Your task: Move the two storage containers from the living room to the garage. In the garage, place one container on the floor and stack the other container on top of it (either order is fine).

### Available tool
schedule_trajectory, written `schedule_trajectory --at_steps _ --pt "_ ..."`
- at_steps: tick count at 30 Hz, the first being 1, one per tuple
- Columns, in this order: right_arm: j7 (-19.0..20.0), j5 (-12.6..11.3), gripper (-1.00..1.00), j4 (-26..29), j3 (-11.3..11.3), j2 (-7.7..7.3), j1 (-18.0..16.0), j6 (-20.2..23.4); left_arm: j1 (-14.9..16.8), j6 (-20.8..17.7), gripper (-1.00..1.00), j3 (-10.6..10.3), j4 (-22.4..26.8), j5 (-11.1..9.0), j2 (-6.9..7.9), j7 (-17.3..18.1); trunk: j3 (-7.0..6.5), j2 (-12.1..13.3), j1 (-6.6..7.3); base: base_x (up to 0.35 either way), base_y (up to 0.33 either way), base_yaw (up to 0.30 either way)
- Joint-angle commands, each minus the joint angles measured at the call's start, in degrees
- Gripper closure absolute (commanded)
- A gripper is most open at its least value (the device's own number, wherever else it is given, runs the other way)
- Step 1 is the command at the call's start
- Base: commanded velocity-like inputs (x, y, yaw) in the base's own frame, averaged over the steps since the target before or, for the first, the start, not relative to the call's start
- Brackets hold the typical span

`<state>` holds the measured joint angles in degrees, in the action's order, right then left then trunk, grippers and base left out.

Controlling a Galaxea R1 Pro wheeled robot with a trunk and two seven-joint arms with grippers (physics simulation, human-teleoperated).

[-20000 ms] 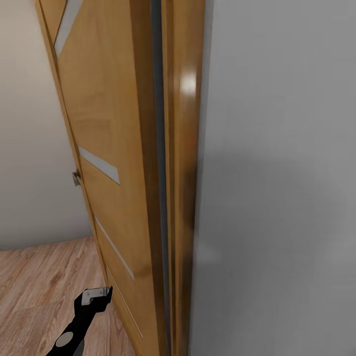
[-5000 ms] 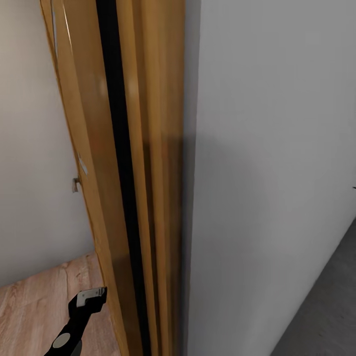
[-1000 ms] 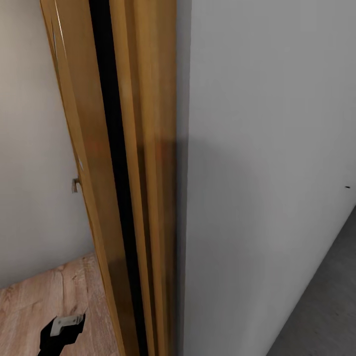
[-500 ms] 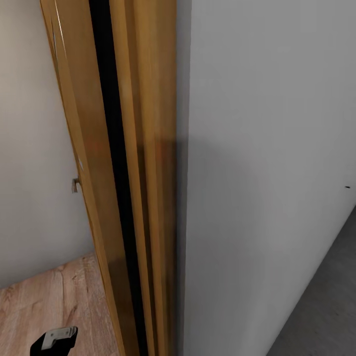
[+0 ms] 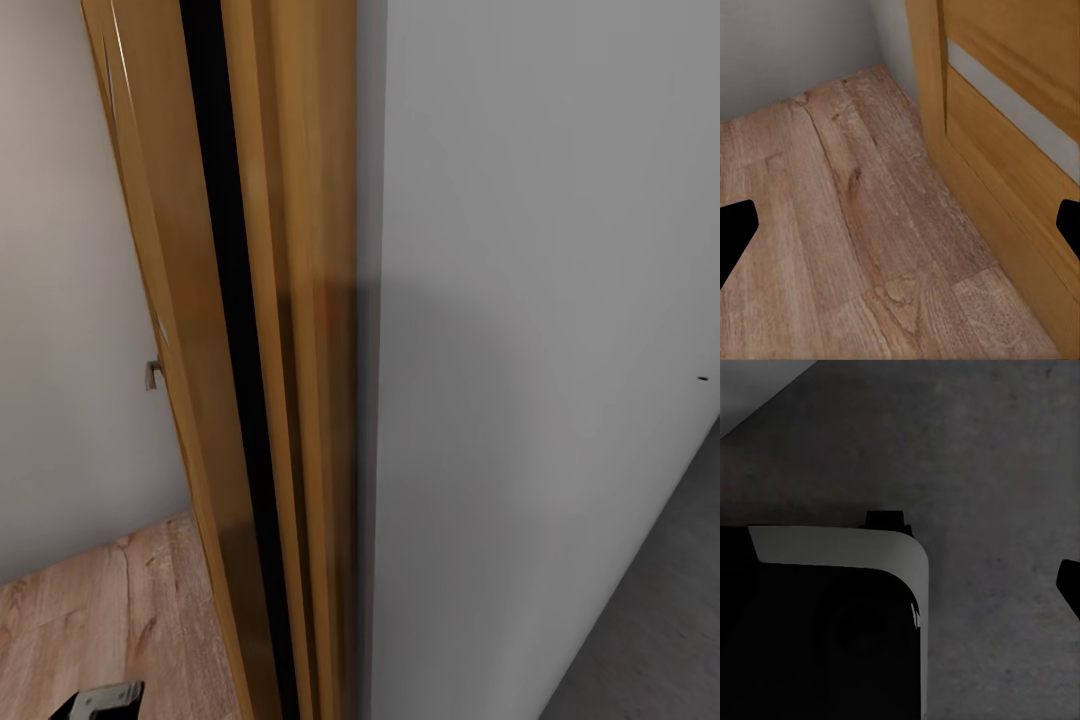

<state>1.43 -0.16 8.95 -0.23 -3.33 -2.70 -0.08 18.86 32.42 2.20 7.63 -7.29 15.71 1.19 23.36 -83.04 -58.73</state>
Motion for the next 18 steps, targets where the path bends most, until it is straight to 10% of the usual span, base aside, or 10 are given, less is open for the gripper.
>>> schedule_trajectory --at_steps 1,18 --pt "0.1 0.0 -1.0 0.0 0.0 -0.01 0.0 0.0 0.0 0.5 -1.0 0.2 -0.4 -0.1 0.01 0.1 0.06 0.0 0.0 0.0 0.0 0.0" --pt "0.1 0.0 -1.0 0.0 0.0 0.03 0.0 0.0 0.0 1.8 -1.0 0.1 -1.7 -0.1 0.1 0.1 0.06 0.0 0.0 0.0 0.0 0.0"
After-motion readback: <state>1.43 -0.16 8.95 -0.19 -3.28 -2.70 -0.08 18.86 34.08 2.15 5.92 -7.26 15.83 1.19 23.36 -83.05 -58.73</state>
